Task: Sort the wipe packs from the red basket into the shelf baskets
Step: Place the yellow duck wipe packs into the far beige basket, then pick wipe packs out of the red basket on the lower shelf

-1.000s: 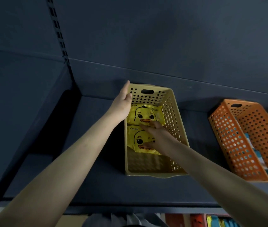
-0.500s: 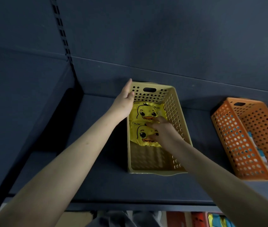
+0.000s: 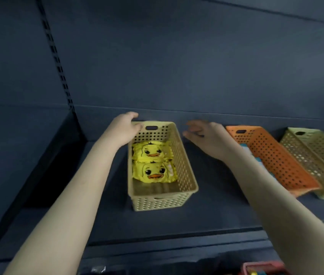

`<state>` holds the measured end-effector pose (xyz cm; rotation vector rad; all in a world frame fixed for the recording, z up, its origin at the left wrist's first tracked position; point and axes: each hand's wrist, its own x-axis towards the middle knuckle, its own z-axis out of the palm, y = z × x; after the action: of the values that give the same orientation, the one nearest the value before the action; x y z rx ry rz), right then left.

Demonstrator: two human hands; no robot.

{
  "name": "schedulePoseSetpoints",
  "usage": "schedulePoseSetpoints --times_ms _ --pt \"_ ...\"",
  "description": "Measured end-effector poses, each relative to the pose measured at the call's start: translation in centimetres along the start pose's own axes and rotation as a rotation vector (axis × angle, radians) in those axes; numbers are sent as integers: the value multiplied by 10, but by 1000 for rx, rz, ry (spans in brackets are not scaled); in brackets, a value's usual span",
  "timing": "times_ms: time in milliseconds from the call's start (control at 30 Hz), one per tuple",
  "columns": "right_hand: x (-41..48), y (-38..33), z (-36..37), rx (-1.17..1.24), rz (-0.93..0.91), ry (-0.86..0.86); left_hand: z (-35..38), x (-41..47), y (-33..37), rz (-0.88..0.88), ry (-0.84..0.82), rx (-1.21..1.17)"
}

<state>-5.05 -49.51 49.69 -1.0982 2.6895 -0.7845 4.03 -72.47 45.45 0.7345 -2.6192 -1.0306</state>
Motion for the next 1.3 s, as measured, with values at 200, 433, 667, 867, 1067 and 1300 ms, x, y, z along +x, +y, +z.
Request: schedulePoseSetpoints --times_ms 200,433,667,867,1067,1300 --pt "-133 62 -66 -78 99 245 65 -84 88 225 179 -91" --pt "-360 165 -75 -7 444 232 221 -257 172 412 -75 -202" --pt "-508 270 -17 89 802 117 359 -382 166 234 -506 -87" --pt "-549 354 35 261 978 67 441 -419 138 -34 -706 -136" --pt "-543 417 43 191 1015 -111 511 -413 126 -303 -757 -168" --pt "-510 517 59 199 1031 -182 593 -375 140 -489 -716 -198"
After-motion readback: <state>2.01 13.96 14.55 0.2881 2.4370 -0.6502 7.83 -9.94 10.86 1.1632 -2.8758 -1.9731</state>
